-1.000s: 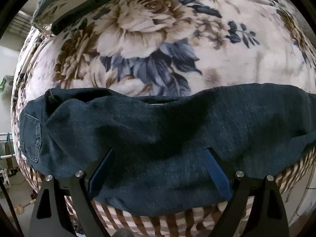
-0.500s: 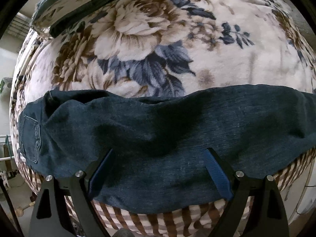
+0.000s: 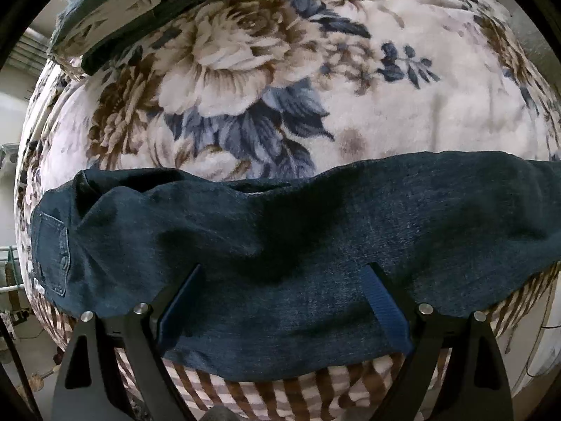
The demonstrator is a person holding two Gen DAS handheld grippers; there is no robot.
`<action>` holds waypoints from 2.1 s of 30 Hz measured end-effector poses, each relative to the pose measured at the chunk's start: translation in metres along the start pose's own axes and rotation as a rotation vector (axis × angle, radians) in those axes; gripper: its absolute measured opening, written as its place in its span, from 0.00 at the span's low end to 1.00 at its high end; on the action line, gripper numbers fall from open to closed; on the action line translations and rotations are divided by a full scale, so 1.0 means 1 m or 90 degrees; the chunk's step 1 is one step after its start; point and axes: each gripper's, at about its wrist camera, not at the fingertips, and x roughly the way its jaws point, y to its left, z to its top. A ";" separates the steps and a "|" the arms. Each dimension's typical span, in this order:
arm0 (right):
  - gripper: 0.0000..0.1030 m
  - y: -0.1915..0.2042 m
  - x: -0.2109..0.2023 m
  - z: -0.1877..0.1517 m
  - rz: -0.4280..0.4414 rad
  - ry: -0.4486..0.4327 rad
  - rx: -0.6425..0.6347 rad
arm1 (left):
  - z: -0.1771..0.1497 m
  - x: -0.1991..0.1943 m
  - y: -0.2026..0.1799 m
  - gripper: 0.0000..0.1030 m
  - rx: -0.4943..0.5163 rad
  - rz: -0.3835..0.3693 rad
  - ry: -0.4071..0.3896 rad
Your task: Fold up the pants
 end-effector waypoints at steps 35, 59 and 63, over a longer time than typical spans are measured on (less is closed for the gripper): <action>0.06 -0.025 0.001 0.042 0.012 -0.038 0.030 | 0.012 -0.017 -0.030 0.88 0.027 -0.019 -0.018; 0.80 0.256 0.012 -0.155 0.166 0.279 -0.179 | -0.078 -0.034 0.323 0.88 -0.345 -0.009 -0.032; 0.80 0.337 0.006 -0.236 0.201 0.328 -0.204 | -0.096 -0.009 0.424 0.88 -0.457 -0.020 -0.015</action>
